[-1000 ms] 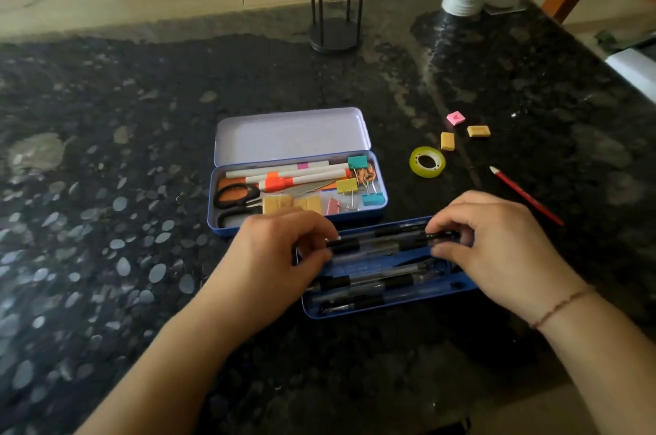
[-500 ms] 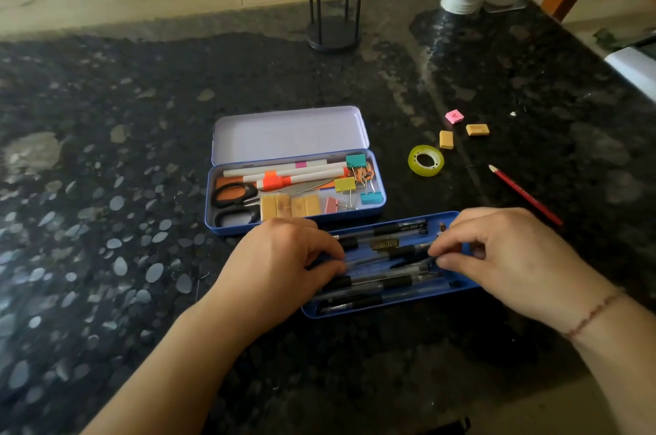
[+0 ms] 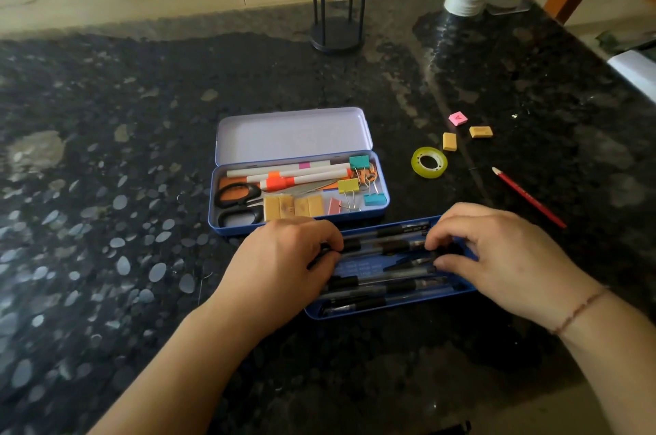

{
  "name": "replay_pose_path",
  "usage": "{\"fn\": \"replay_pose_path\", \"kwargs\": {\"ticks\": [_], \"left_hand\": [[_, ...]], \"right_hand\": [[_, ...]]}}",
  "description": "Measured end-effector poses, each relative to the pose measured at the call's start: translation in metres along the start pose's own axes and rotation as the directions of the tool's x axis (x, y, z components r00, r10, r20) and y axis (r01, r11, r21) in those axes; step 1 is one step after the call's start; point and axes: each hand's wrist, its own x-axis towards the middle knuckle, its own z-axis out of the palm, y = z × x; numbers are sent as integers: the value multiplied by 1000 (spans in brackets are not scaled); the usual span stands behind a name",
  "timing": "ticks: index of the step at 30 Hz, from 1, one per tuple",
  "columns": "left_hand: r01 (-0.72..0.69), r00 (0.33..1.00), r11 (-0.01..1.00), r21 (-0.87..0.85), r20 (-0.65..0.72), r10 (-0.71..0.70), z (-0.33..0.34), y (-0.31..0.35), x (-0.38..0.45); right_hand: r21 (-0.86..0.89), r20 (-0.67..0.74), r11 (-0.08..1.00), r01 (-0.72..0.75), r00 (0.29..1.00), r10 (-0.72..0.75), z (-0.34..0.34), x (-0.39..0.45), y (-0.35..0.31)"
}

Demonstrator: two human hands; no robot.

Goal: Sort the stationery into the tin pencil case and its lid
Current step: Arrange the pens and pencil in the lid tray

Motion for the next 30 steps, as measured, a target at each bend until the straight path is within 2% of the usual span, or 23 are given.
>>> {"fn": "replay_pose_path", "kwargs": {"ticks": [3,5,6,7,9,10,12,15,18,20,22,26,30], "left_hand": [[-10,1000,1000,-5,5,10,-1,0,0],[1,1000,1000,0,-1,-1,-1,0,0],[9,1000,1000,0,-3,-9,-1,0,0],[17,1000,1000,0,-4,-17,0,0,0],[22,1000,1000,6,-9,-22,0,0,0],[16,1000,1000,11,-15,-16,0,0,0],[0,999,1000,-3,-49,0,1,-1,0],[-3,990,993,-118,-138,-14,-2,4,0],[-1,992,928,-372,-115,-45,-8,19,1],[-55,996,879,-473,-87,15,-10,30,2],[-111,992,849,-516,-102,68,-10,37,1],[-90,995,758,-646,-96,36,-9,41,-1],[-88,996,776,-624,-68,58,-11,44,1]], "right_hand": [[132,-52,989,-61,996,68,-4,-3,13],[317,-111,947,-56,989,96,-8,-4,25],[458,-170,888,-25,979,115,-11,-4,30],[626,-227,779,36,964,139,-16,-4,31],[869,-338,435,236,925,174,-21,-1,35],[906,-382,271,324,903,196,-22,1,35],[903,-430,99,418,875,224,-23,5,25],[868,-487,22,496,842,233,-19,9,-1],[832,-541,-43,554,825,166,-14,7,-37],[832,-551,-6,555,826,118,-7,3,-58],[847,-530,14,531,842,101,-1,-2,-73],[878,-469,-61,474,880,81,-1,-7,-83],[900,-419,-76,429,900,122,5,-12,-89]]}}
